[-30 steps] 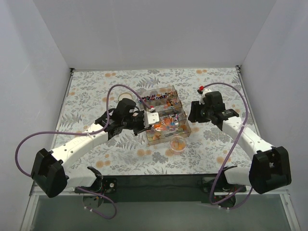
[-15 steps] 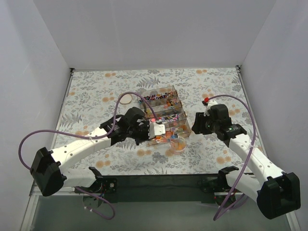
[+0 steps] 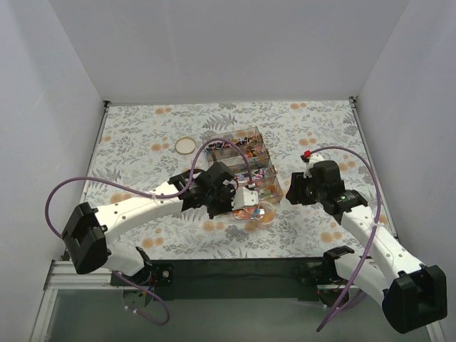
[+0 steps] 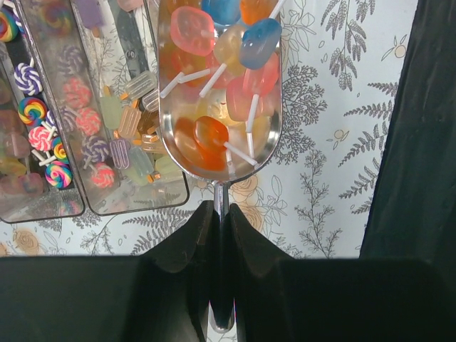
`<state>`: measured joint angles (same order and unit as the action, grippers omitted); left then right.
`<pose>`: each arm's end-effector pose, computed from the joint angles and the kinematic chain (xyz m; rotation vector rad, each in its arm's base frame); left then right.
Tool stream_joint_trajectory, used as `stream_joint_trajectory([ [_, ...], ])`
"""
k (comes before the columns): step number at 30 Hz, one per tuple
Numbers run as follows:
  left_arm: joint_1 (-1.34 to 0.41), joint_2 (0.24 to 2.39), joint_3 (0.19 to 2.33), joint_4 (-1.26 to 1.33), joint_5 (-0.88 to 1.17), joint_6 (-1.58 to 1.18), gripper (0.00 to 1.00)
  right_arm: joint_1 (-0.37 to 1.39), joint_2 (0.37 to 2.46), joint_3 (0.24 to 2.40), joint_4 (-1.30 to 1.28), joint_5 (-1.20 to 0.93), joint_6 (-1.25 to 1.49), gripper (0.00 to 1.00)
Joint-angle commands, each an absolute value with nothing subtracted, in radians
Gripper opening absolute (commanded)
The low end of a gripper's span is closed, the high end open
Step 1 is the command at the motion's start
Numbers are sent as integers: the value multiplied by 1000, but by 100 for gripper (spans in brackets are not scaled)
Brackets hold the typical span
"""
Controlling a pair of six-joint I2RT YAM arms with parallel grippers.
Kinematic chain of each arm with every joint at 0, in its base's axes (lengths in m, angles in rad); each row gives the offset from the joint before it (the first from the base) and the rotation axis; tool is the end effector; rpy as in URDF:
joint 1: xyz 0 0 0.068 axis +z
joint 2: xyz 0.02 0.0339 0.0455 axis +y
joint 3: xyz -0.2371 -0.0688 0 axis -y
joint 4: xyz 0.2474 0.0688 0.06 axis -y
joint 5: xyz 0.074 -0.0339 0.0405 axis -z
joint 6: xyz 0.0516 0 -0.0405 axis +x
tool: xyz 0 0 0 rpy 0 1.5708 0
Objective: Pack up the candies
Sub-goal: Place the fake candies in the packing bottle.
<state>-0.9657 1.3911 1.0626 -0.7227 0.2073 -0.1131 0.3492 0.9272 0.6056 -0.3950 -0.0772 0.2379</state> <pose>0.1579 -0.2470 0.2157 1.1995 2.4584 -0.6174 0.2110 0.0811 0.1995 -0.1695 2.3100 0.3906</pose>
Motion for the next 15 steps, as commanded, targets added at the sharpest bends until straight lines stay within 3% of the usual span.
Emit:
stream_joint_trajectory([
  [1, -988, 1405, 1137, -771, 160, -121, 0, 354, 905, 600, -382, -63, 227, 58],
  [15, -1051, 1514, 1261, -888, 51, -133, 0, 354, 877, 571, -380, -40, 219, 59],
])
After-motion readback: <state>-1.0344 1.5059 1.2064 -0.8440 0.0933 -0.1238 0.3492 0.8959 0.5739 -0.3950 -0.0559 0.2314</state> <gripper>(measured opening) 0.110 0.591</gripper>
